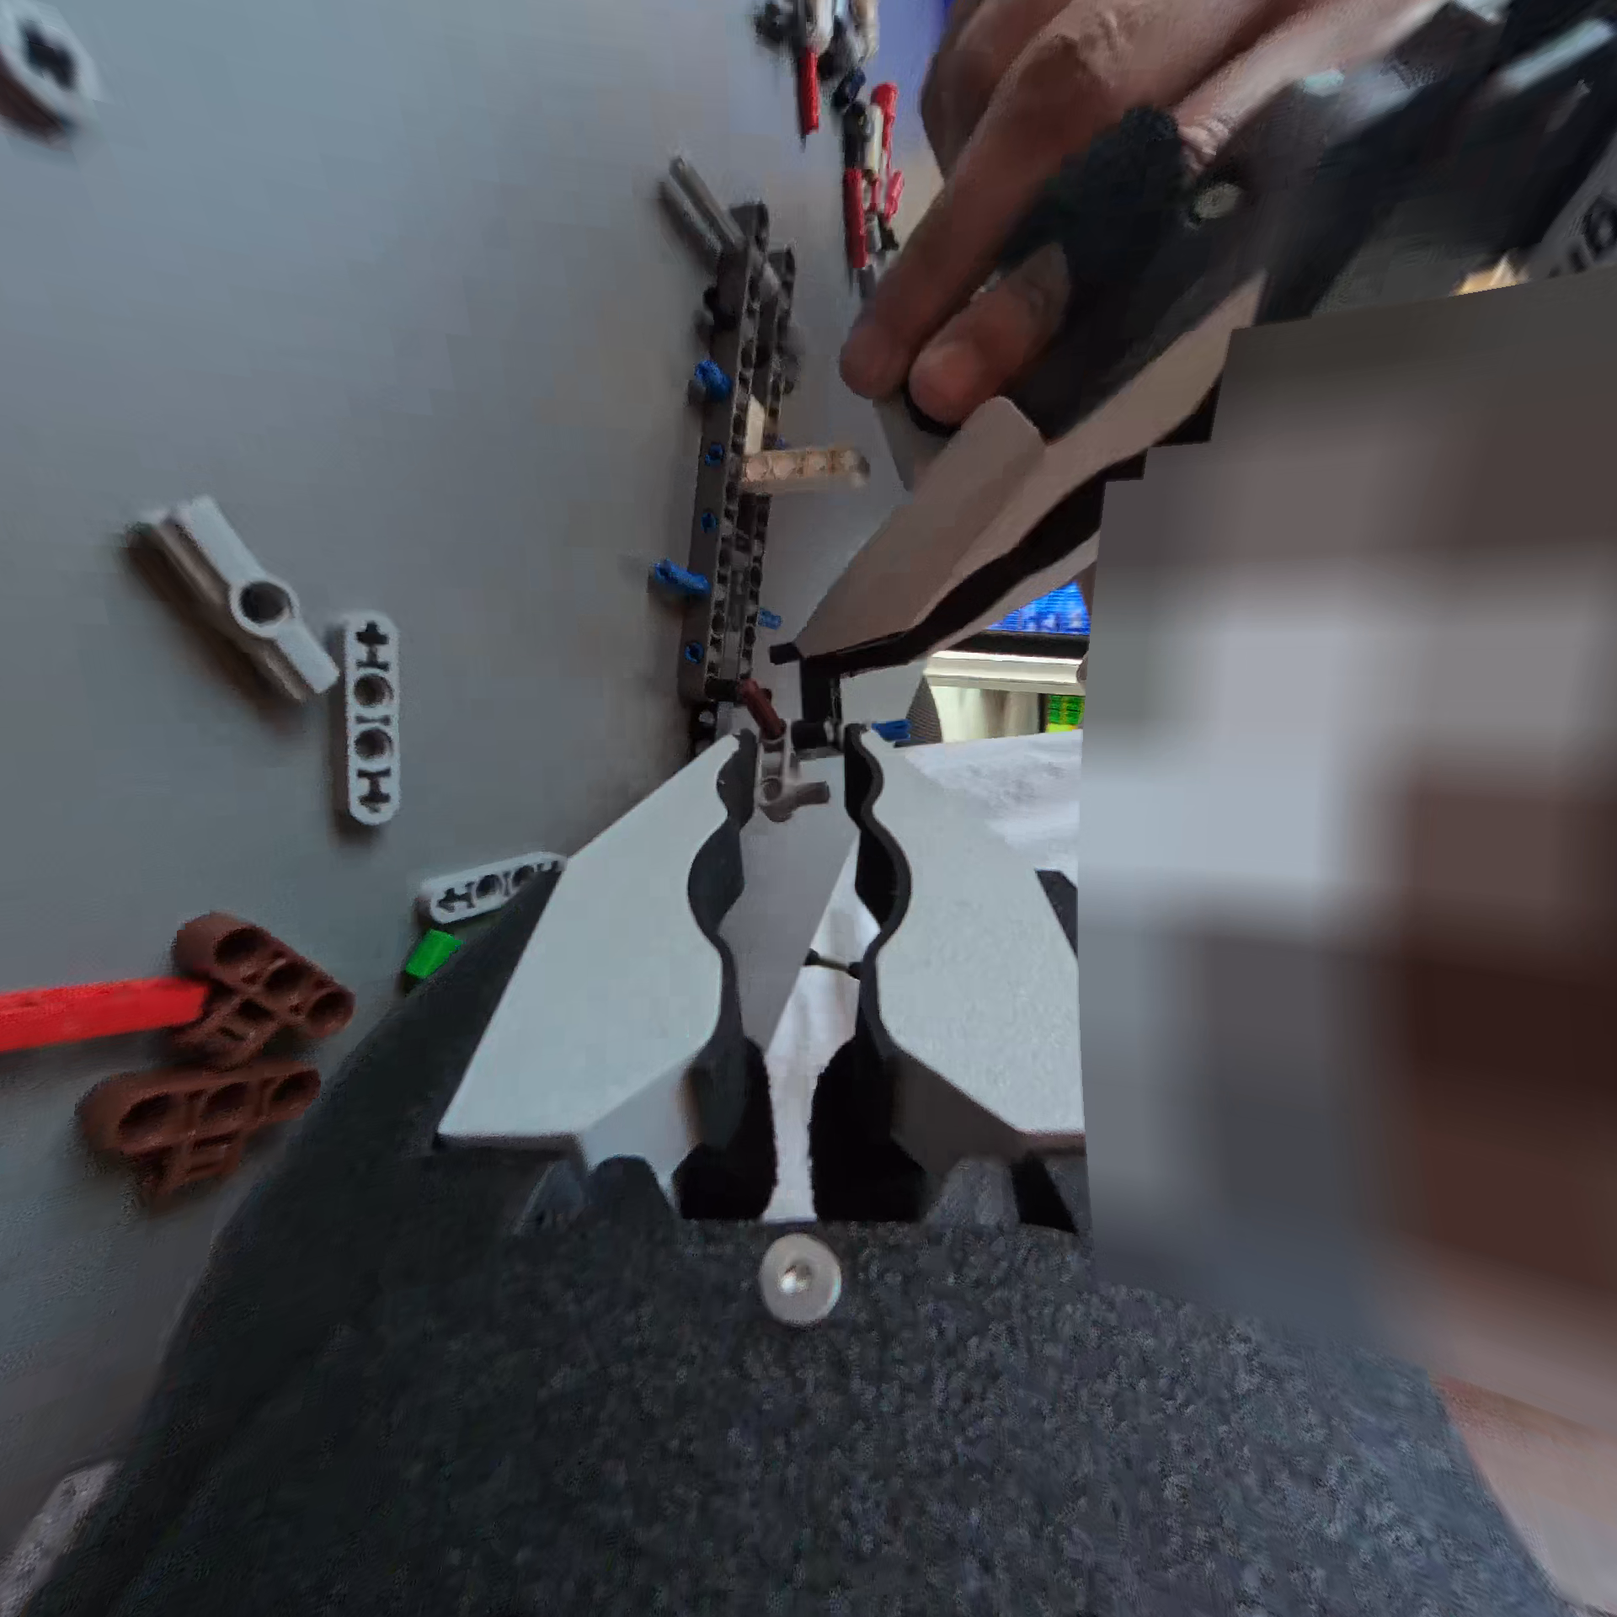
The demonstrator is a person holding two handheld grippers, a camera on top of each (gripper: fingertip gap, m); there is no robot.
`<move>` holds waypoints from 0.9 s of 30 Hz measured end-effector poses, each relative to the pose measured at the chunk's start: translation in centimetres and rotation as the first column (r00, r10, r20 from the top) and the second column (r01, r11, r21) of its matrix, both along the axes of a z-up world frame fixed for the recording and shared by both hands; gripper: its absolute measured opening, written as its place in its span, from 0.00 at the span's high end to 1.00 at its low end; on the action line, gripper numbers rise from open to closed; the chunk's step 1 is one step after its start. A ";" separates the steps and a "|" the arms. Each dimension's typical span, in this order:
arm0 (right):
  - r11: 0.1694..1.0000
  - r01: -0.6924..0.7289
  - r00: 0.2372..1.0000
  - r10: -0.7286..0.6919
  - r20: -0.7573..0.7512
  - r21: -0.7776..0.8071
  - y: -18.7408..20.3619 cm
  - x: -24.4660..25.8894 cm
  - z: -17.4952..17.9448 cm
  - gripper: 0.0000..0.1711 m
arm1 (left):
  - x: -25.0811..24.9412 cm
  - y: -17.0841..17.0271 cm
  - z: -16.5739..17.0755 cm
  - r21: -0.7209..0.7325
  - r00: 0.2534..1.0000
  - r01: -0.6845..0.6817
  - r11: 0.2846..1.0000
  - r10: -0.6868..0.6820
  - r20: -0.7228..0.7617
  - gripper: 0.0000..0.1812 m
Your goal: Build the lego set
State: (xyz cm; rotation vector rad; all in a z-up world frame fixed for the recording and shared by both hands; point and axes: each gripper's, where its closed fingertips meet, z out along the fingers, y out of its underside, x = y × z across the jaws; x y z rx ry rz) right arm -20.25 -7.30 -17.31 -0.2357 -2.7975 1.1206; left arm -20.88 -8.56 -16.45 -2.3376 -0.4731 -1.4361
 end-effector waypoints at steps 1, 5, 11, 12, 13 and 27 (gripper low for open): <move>1.000 -0.010 1.000 0.010 0.026 -0.012 0.1 0.0 0.1 0.98 | -0.3 0.0 0.3 0.064 0.996 0.027 0.998 -0.022 -0.081 0.87; 0.998 -0.040 0.993 0.044 0.106 -0.045 0.2 0.0 0.4 0.98 | -0.6 0.0 0.8 0.293 0.852 0.196 0.936 -0.015 -0.524 0.84; 0.997 -0.069 0.991 0.073 0.111 -0.036 -0.4 0.0 -0.1 0.98 | 0.1 0.0 0.1 0.308 0.516 0.383 0.871 0.075 -0.853 0.87; 0.997 -0.070 0.991 0.073 0.113 -0.035 -0.5 0.2 -0.2 0.98 | 0.3 -0.2 -0.3 0.291 0.496 0.396 0.871 0.064 -0.866 0.90; 0.997 -0.065 0.991 0.068 0.112 -0.032 -0.4 0.1 -0.4 0.98 | 0.3 -0.3 -0.7 0.276 0.477 0.396 0.876 0.061 -0.877 0.90; 0.994 -0.027 0.997 0.034 0.074 -0.102 0.0 0.6 0.8 0.98 | 1.6 1.0 0.0 0.359 0.445 0.387 0.850 0.169 -0.880 0.97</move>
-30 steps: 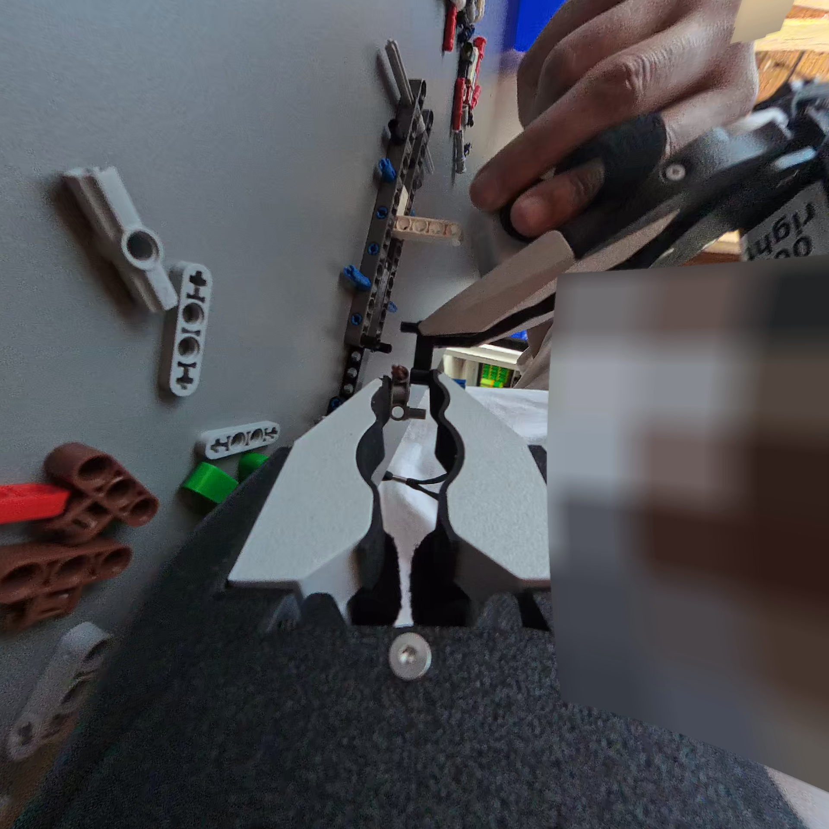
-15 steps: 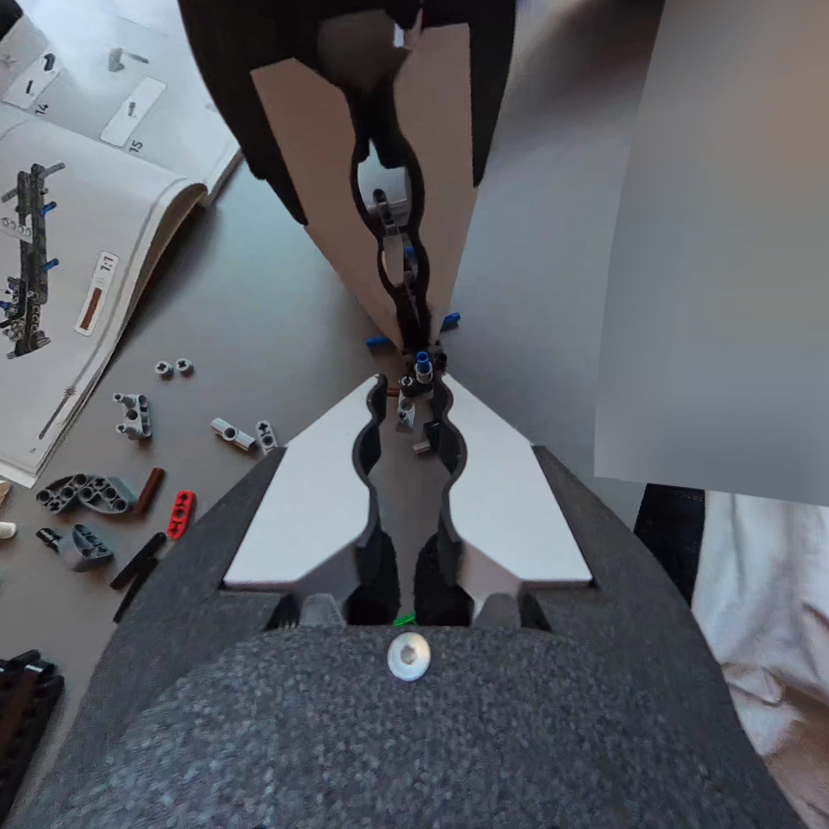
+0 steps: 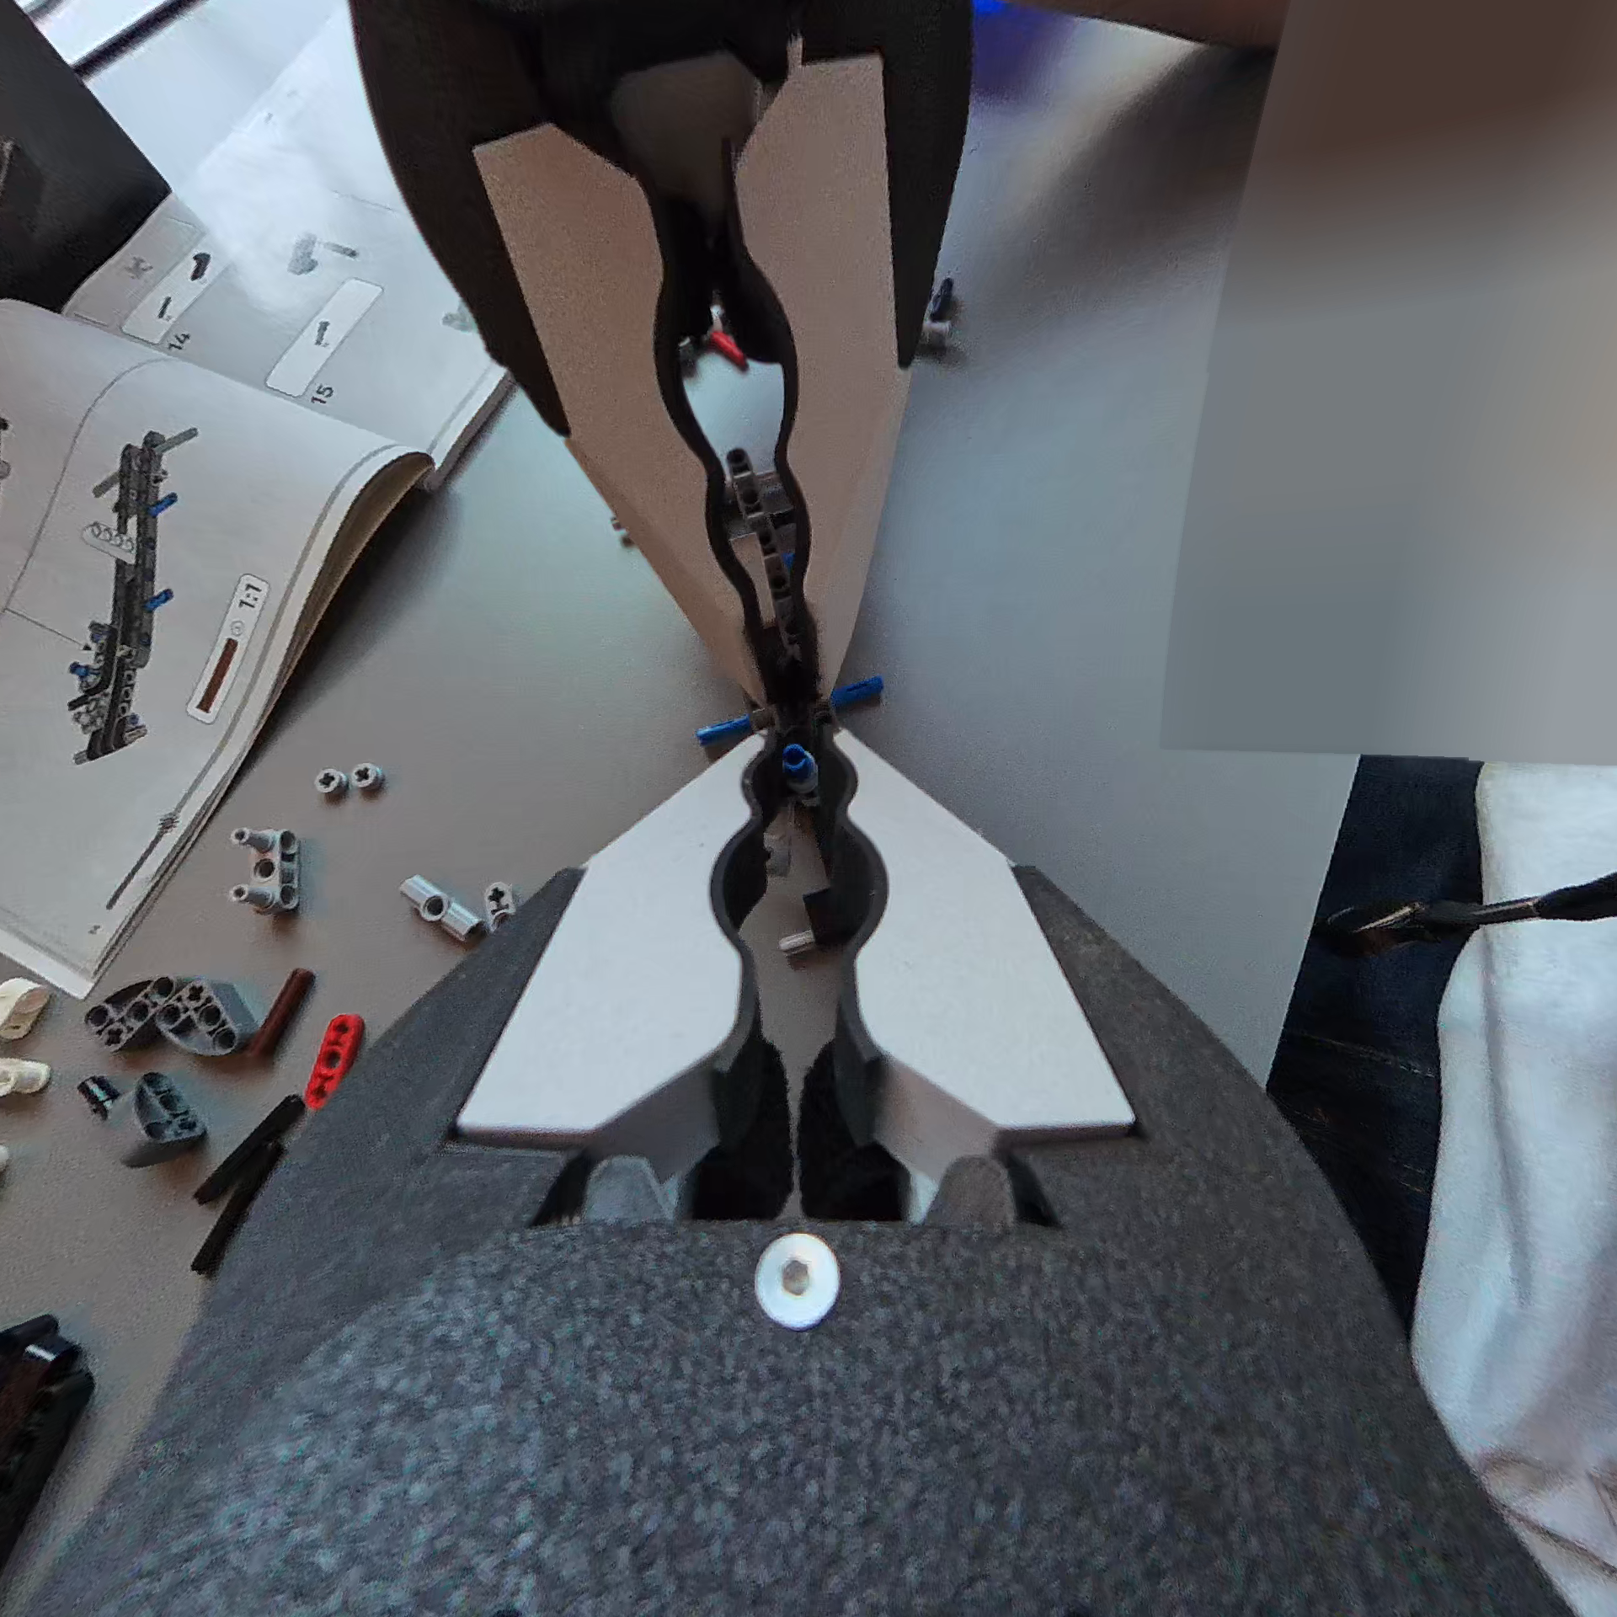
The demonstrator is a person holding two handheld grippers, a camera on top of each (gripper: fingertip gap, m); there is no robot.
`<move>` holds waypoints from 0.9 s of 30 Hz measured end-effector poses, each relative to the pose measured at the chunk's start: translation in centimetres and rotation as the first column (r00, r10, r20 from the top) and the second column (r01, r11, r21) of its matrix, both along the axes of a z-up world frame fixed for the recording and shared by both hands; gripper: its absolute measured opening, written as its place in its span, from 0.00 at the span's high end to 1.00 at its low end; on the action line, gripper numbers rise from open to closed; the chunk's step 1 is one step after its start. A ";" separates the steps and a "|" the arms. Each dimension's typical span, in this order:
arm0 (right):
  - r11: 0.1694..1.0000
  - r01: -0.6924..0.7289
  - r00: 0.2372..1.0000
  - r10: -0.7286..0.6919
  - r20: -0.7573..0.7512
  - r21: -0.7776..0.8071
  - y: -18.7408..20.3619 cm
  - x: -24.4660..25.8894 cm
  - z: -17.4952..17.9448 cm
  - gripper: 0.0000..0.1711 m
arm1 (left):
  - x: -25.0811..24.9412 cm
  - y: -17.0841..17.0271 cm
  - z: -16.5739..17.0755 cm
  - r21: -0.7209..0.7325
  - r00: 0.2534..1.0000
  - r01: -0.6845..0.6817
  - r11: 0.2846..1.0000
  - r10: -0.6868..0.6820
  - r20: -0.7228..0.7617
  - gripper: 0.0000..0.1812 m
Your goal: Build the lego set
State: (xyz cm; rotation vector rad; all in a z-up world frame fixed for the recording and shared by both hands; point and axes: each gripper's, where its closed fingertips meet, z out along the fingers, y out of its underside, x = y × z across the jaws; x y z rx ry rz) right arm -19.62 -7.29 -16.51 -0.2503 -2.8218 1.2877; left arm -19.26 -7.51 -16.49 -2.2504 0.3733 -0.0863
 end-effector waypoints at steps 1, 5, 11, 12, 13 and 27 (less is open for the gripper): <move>1.000 0.004 1.000 -0.004 0.001 -0.013 0.0 0.1 0.2 0.98 | 0.1 0.0 -0.1 -0.003 1.000 0.004 1.000 -0.004 -0.005 0.97; 0.999 0.016 1.000 -0.016 -0.005 -0.036 -0.1 0.0 0.6 0.98 | 0.0 0.1 0.0 0.035 1.000 -0.013 0.999 0.013 0.002 0.97; 0.995 0.042 0.999 -0.040 0.029 -0.089 -0.3 -0.2 1.5 0.98 | -0.2 0.2 0.6 0.094 0.994 -0.054 0.994 0.044 0.100 0.97; 0.992 0.057 0.997 -0.052 0.050 -0.109 -0.3 -0.4 1.7 0.98 | -0.4 0.2 0.8 0.109 0.993 -0.064 0.992 0.052 0.106 0.97; 0.988 0.071 0.996 -0.064 0.060 -0.134 -0.3 -0.7 2.0 0.98 | -0.7 0.3 1.1 0.130 0.991 -0.077 0.989 0.063 0.114 0.97; 0.569 0.790 0.590 -0.806 0.032 -0.229 14.9 -12.7 4.5 0.87 | -13.5 -1.4 3.1 0.195 0.959 -0.270 0.943 0.244 0.145 0.97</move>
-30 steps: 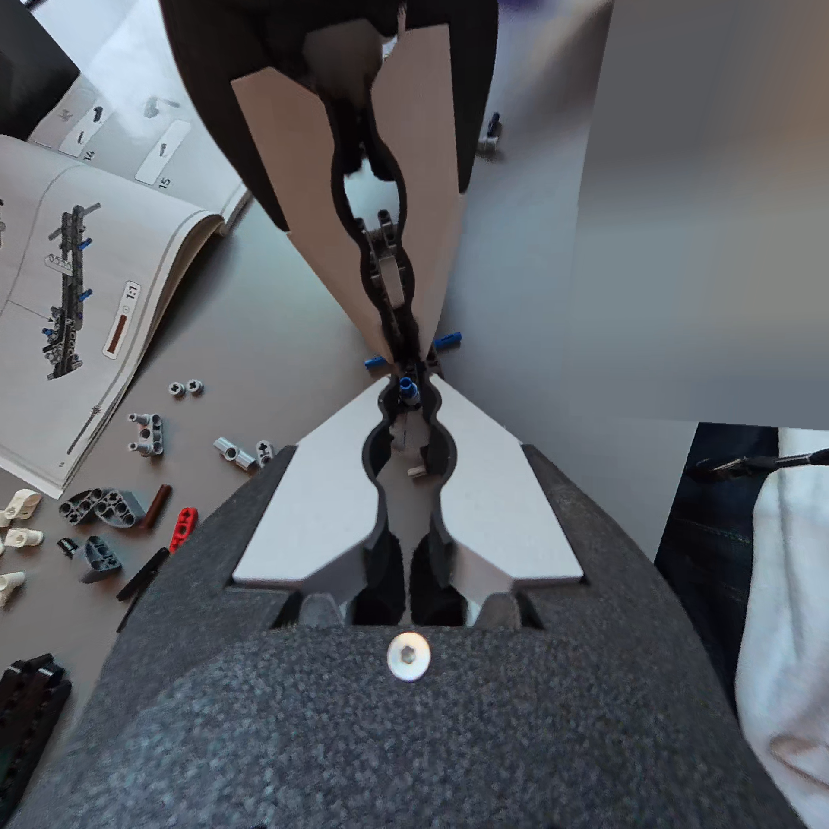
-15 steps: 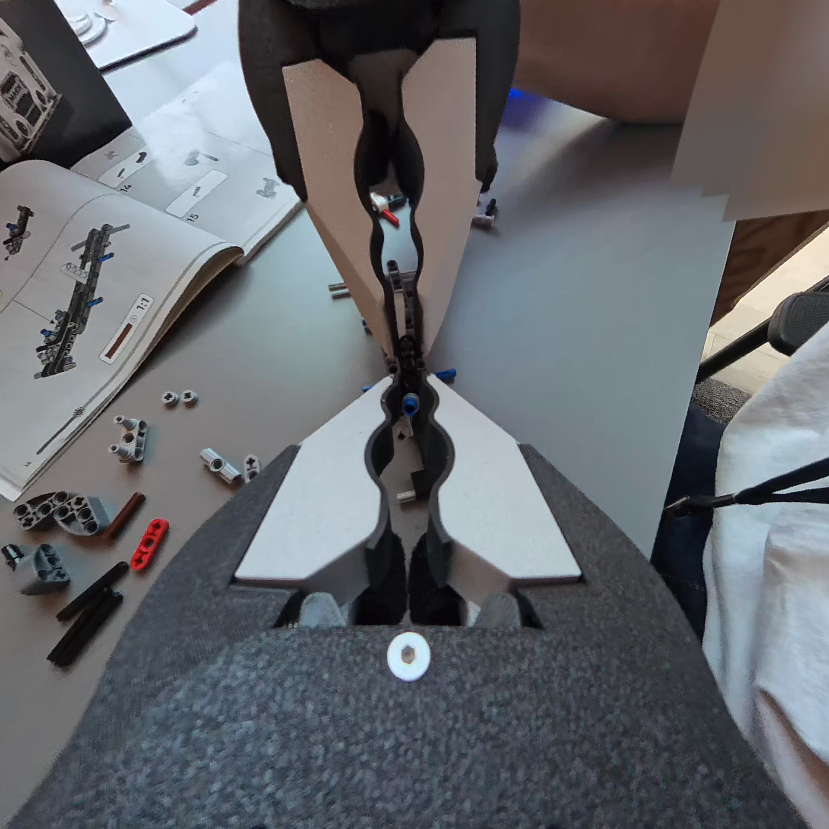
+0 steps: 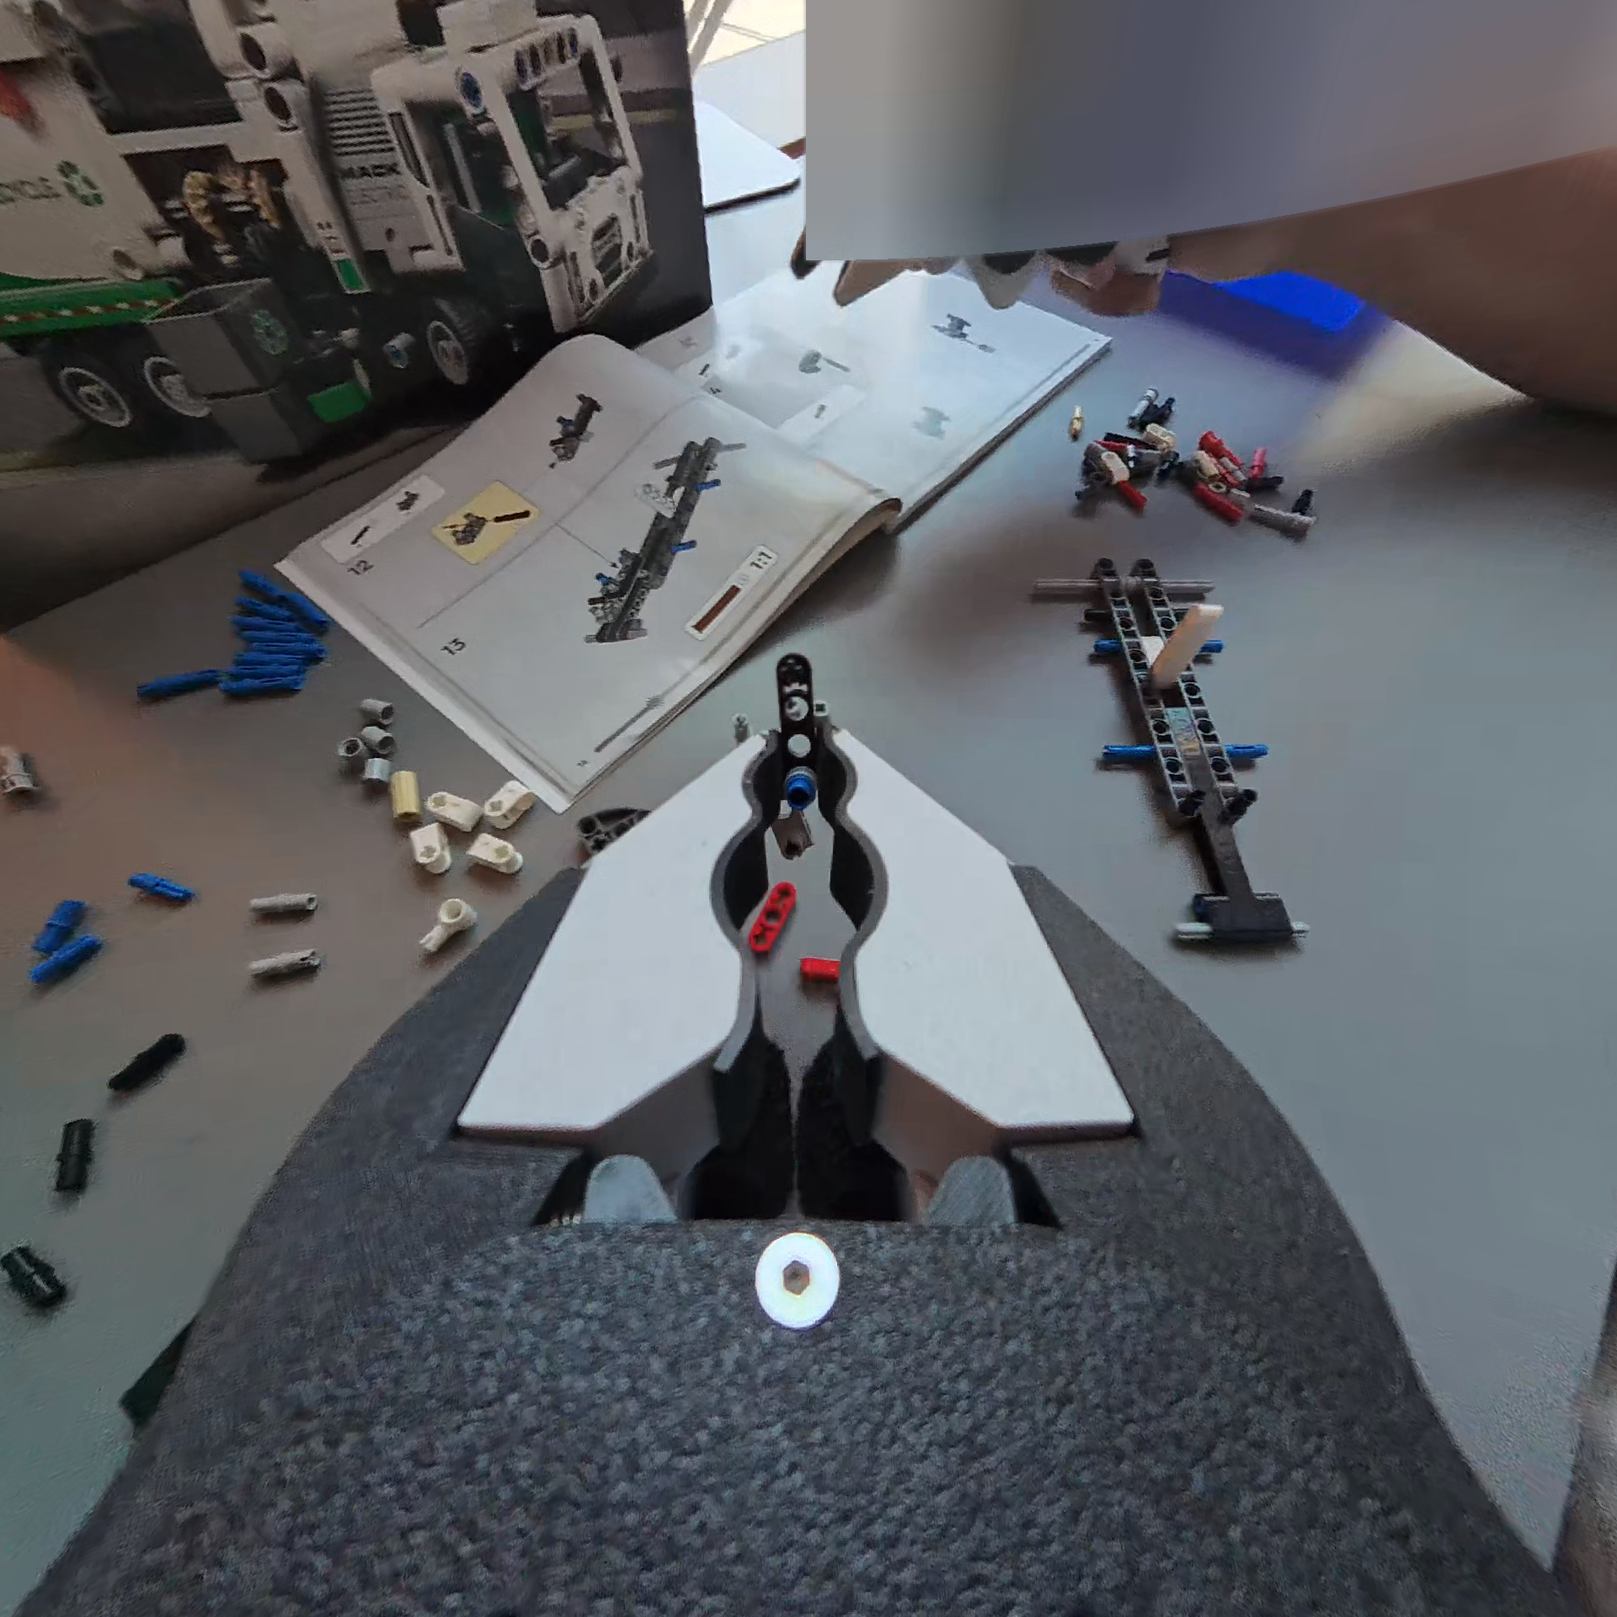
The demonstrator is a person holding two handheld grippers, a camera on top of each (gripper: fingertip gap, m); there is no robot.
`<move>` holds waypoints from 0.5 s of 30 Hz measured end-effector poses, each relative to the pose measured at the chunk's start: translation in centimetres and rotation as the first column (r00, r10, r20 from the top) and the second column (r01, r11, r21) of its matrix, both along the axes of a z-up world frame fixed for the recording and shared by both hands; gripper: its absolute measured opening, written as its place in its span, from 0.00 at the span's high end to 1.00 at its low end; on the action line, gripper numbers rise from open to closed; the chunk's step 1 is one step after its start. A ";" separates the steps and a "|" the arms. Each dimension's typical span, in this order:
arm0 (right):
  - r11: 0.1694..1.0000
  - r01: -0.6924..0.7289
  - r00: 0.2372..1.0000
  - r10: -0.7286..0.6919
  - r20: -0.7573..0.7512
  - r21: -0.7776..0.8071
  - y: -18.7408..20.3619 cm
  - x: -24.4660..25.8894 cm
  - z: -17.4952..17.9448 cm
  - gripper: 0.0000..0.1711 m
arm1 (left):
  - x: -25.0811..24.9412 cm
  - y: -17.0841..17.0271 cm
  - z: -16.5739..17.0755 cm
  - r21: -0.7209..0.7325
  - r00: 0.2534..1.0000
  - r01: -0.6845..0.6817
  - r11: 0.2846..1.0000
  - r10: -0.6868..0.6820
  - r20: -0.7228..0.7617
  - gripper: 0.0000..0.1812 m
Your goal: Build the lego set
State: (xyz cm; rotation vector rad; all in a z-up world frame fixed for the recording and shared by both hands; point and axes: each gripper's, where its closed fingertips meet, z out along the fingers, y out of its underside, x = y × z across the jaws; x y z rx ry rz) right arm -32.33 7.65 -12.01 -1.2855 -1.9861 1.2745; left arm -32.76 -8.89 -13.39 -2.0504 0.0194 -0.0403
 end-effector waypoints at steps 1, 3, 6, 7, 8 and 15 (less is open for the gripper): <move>0.999 0.002 1.000 -0.002 -0.006 0.038 0.3 -0.2 -0.5 0.87 | -0.7 0.0 0.0 -0.006 1.000 -0.003 1.000 0.003 0.004 0.97; 0.989 0.010 1.000 -0.008 -0.017 0.149 1.3 -0.5 -2.2 0.87 | -2.2 0.1 -0.2 -0.034 1.000 -0.023 0.999 0.023 -0.003 0.97; 0.968 -0.010 1.000 0.004 0.024 0.250 1.9 -0.7 -4.6 0.87 | -4.1 0.9 -0.4 -0.114 0.999 -0.043 0.993 0.046 0.023 0.97; 0.962 -0.025 0.999 0.015 0.039 0.273 1.8 -0.6 -5.2 0.87 | -4.4 1.3 -0.7 -0.140 0.999 -0.035 0.990 0.040 0.034 0.97; 0.956 -0.038 0.998 0.024 0.051 0.292 1.7 -0.7 -5.6 0.86 | -4.5 1.8 -1.0 -0.162 0.999 -0.016 0.987 0.022 0.036 0.97; 0.887 -0.108 0.992 0.064 0.111 0.449 1.1 -0.6 -7.8 0.88 | -4.8 3.2 -2.6 -0.227 1.000 0.018 0.974 -0.019 -0.003 0.97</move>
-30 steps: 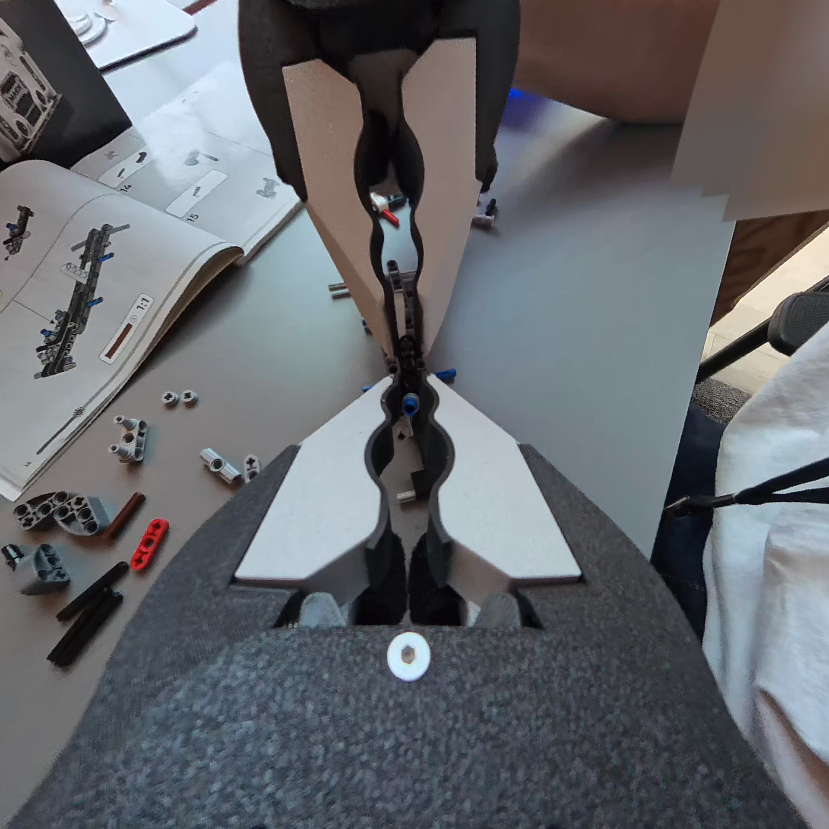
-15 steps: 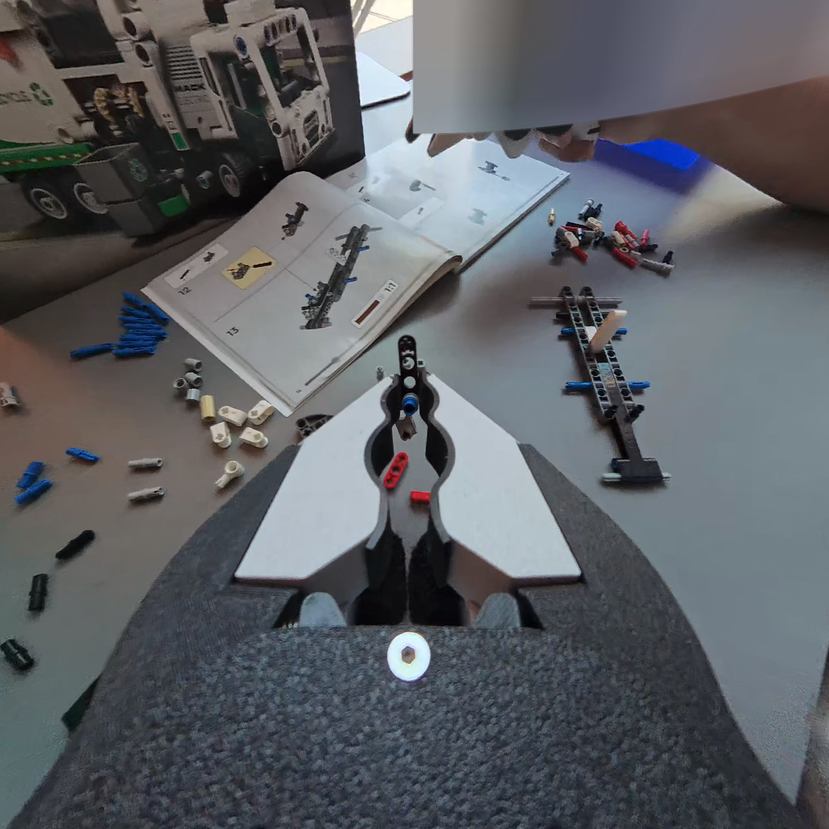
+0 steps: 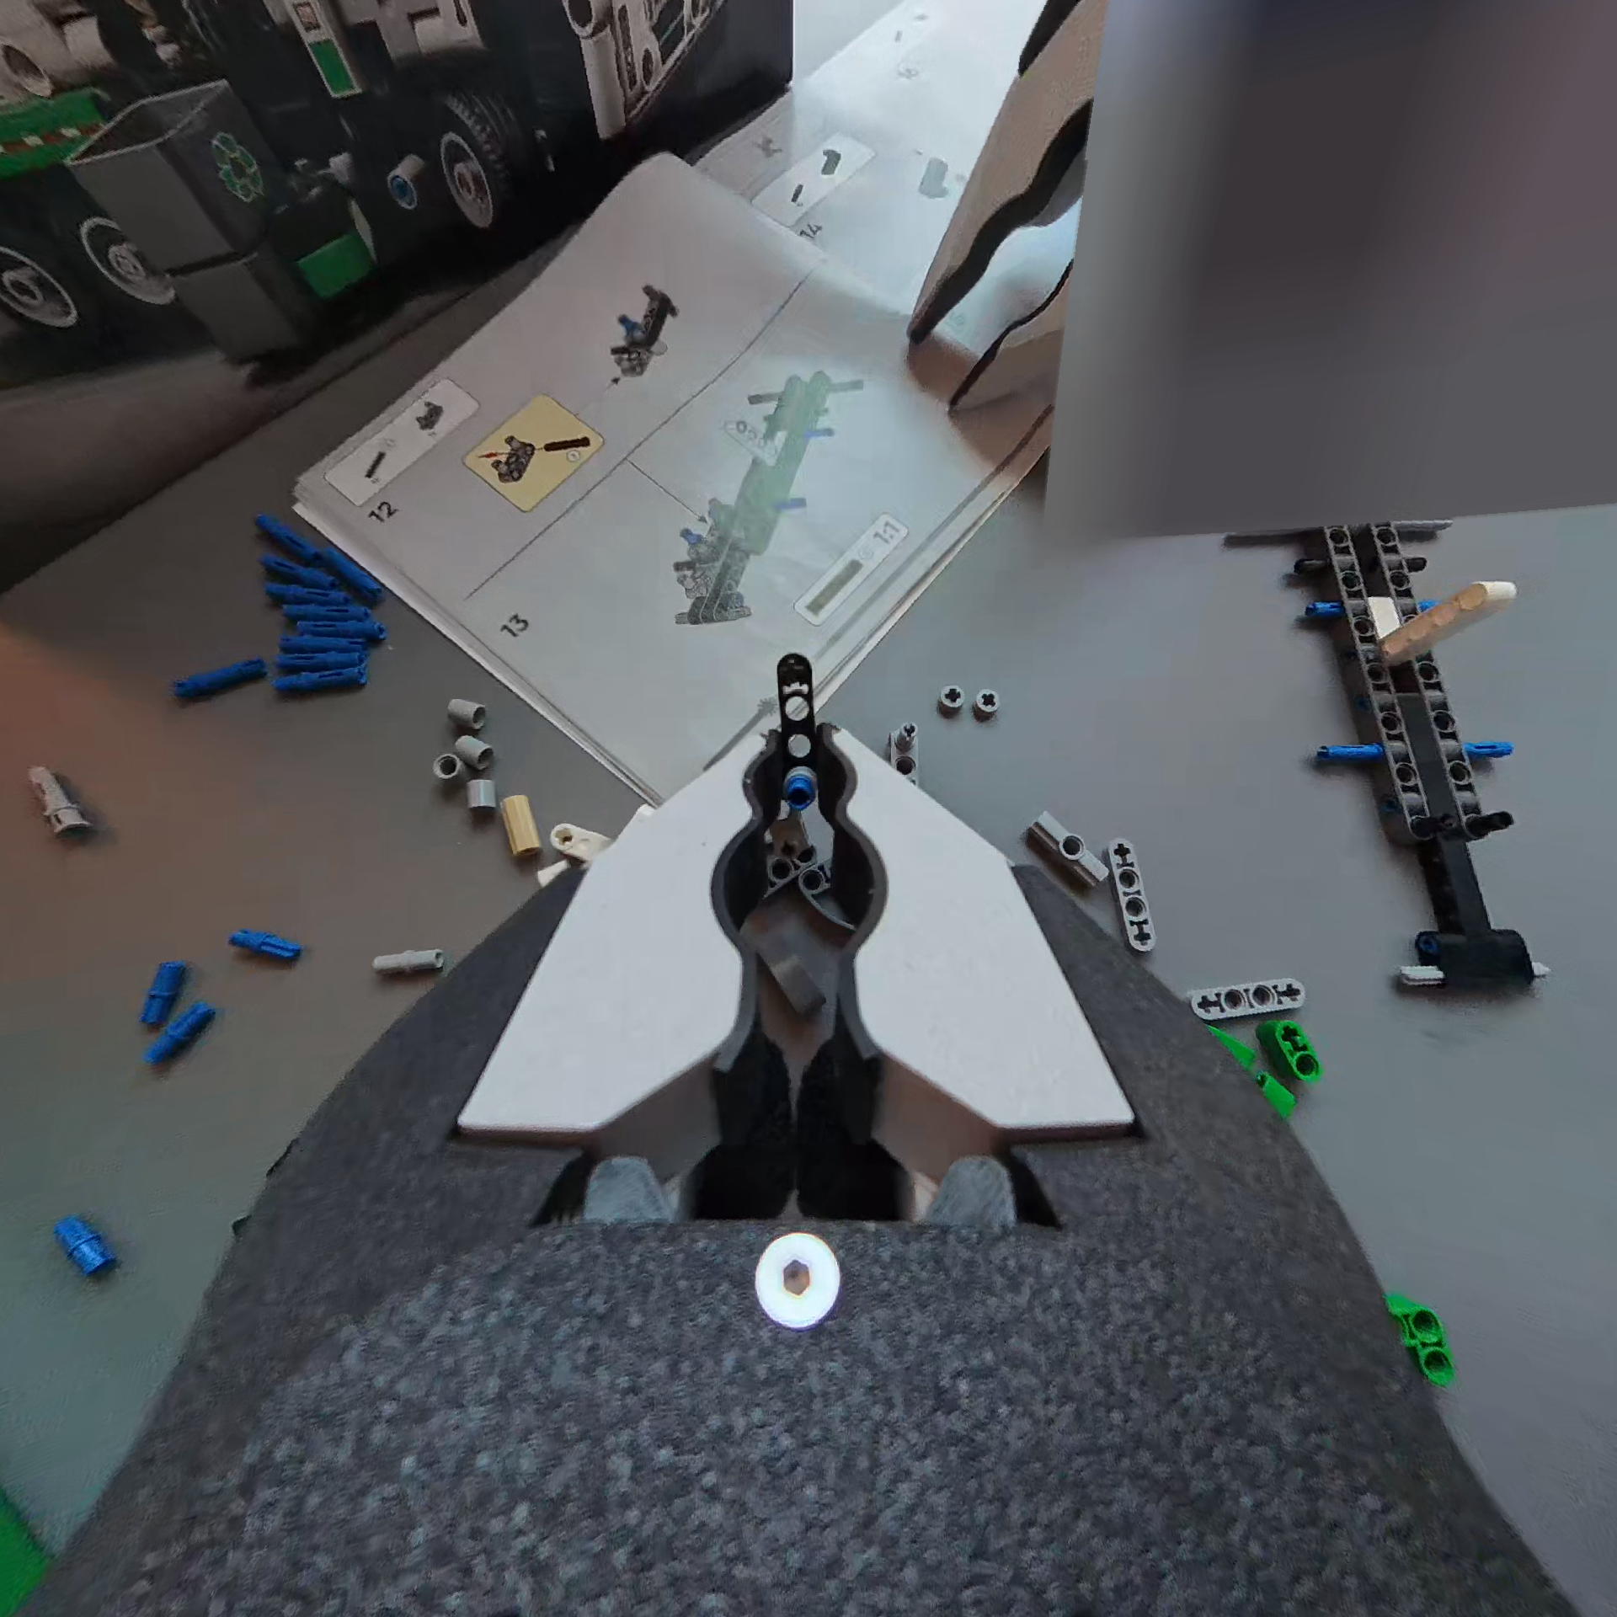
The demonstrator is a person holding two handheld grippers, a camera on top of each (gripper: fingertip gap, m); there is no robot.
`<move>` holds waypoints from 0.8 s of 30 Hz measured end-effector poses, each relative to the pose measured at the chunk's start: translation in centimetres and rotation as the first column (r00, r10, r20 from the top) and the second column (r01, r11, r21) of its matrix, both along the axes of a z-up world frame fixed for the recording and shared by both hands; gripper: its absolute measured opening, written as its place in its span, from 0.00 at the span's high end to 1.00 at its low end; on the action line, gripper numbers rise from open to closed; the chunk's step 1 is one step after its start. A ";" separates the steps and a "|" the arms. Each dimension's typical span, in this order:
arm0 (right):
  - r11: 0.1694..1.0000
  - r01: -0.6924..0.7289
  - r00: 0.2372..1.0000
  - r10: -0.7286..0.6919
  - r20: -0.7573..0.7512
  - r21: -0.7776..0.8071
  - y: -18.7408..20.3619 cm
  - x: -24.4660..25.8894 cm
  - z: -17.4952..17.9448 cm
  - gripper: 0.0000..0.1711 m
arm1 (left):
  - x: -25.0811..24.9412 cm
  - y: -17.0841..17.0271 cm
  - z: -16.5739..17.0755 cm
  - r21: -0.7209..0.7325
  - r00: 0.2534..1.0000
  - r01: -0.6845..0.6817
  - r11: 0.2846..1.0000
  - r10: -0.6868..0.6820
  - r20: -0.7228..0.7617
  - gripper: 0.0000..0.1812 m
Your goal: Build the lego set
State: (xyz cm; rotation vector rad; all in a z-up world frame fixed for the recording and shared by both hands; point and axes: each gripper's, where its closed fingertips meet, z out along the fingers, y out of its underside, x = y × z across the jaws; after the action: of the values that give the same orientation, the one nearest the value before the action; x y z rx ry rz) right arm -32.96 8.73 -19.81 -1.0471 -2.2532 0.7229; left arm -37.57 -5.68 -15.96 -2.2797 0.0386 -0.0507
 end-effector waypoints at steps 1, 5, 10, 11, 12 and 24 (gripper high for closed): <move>1.000 -0.002 1.000 0.002 -0.019 0.002 -0.2 -0.1 -0.1 0.90 | 0.0 0.0 -0.1 -0.002 1.000 -0.003 1.000 0.003 0.002 0.97; 0.999 -0.004 0.999 0.002 -0.049 -0.039 -0.5 -0.2 -0.2 0.94 | -0.2 -0.3 -0.6 -0.015 1.000 0.001 1.000 -0.001 -0.012 0.97; 0.980 0.018 0.998 -0.007 0.057 -0.198 -0.5 0.1 -0.3 0.93 | 0.1 -0.4 -0.5 -0.013 0.999 0.021 1.000 -0.022 -0.041 0.97; 0.973 0.024 0.997 -0.007 0.073 -0.230 -0.5 0.1 -0.2 0.93 | 0.2 -0.4 -0.5 -0.013 0.999 0.028 1.000 -0.028 -0.042 0.97; 0.966 0.035 0.996 -0.013 0.088 -0.256 -0.5 0.0 -0.2 0.94 | 0.3 -0.4 -0.6 -0.011 0.998 0.033 0.999 -0.034 -0.044 0.97; 0.968 0.058 0.997 -0.043 0.065 -0.244 -0.2 -0.2 -0.3 0.98 | 1.4 -0.3 -0.2 0.027 0.994 0.087 0.996 -0.085 -0.072 0.97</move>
State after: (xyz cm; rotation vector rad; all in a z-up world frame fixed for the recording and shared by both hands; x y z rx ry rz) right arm -33.16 8.57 -20.06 -1.2518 -2.2176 0.9807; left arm -36.20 -5.96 -16.16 -2.2478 0.1741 -0.0140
